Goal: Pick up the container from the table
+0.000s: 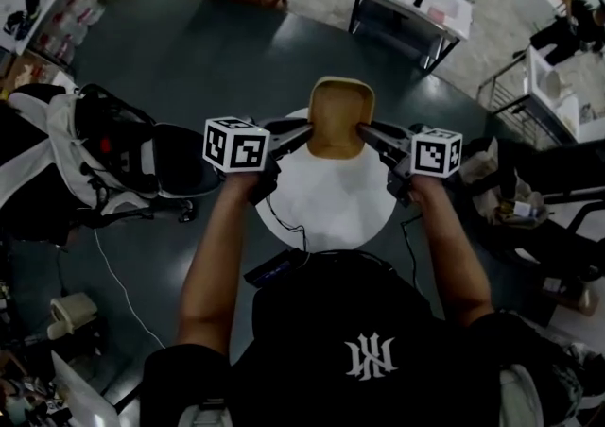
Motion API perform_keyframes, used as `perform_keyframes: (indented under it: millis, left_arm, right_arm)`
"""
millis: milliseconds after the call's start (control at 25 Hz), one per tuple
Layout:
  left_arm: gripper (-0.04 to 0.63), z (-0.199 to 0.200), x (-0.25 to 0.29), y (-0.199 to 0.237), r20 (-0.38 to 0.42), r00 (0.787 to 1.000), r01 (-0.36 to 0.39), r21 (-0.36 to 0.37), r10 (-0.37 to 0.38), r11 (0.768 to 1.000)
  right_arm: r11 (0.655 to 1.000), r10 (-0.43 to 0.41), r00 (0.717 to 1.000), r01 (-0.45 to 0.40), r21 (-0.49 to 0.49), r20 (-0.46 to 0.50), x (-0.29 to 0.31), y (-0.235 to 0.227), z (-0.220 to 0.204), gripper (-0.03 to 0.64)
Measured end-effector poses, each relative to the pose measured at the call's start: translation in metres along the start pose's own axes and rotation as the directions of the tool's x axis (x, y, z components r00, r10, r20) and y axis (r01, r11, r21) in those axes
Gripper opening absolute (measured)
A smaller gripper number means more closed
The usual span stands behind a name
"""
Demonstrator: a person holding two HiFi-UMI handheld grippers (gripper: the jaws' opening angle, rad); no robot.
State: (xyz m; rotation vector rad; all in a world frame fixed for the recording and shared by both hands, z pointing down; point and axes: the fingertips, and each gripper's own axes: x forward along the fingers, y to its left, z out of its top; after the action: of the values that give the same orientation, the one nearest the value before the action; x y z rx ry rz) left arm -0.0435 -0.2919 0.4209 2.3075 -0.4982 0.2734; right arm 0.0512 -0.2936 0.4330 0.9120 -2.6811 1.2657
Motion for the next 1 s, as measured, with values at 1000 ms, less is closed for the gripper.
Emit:
perform_keyframes:
  millis: [1000]
  left_arm:
    - [0.044,0.014,-0.064,-0.163,0.188,0.973,-0.173,0.218,0.132,0.961]
  right_arm:
    - [0.944,0.181,0.976,-0.139,-0.3,0.117,-0.098,0.135,0.023,0.12]
